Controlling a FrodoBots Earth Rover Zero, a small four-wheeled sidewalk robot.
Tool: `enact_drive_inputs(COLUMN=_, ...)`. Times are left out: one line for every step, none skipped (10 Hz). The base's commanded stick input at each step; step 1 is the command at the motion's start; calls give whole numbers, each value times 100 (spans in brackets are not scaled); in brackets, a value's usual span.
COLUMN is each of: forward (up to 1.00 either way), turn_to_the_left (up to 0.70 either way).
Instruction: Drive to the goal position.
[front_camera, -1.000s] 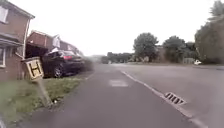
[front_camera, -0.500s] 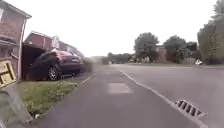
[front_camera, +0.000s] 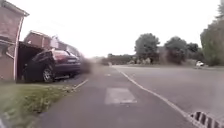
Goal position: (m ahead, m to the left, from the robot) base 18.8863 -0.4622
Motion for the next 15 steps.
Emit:
enact_drive_inputs(forward=100, turn_to_the_left=0)
enact_drive_inputs(forward=100, turn_to_the_left=0)
enact_drive_inputs(forward=100, turn_to_the_left=0)
enact_drive_inputs(forward=100, turn_to_the_left=0)
enact_drive_inputs(forward=100, turn_to_the_left=0)
enact_drive_inputs(forward=100, turn_to_the_left=0)
enact_drive_inputs(forward=100, turn_to_the_left=0)
enact_drive_inputs(forward=100, turn_to_the_left=0)
enact_drive_inputs(forward=100, turn_to_the_left=0)
enact_drive_inputs(forward=100, turn_to_the_left=0)
enact_drive_inputs(forward=100, turn_to_the_left=0)
enact_drive_inputs(forward=100, turn_to_the_left=0)
enact_drive_inputs(forward=100, turn_to_the_left=0)
enact_drive_inputs(forward=100, turn_to_the_left=0)
enact_drive_inputs(forward=100, turn_to_the_left=0)
